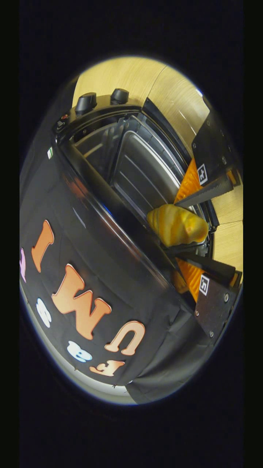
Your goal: Open the toaster oven, put the food inside, and close the toaster oven door.
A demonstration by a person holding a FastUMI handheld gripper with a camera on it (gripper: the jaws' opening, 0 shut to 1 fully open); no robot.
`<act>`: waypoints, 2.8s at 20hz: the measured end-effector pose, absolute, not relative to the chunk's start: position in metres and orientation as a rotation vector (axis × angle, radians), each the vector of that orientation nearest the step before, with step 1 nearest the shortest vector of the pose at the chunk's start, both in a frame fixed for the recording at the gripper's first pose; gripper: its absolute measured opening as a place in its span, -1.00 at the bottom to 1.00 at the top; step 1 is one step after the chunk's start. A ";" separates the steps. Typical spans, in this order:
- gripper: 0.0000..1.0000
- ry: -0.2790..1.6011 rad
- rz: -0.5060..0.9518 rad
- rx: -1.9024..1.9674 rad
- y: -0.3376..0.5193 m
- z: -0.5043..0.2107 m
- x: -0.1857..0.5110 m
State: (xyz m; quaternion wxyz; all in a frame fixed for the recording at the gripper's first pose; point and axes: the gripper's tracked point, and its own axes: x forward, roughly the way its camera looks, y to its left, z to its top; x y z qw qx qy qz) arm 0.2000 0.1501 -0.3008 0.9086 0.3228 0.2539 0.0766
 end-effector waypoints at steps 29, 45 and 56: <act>0.97 0.689 0.071 -0.058 0.032 -0.351 -0.003; 0.99 0.800 0.128 -0.179 0.043 -0.387 0.005; 1.00 0.641 0.140 -0.096 0.057 -0.304 0.042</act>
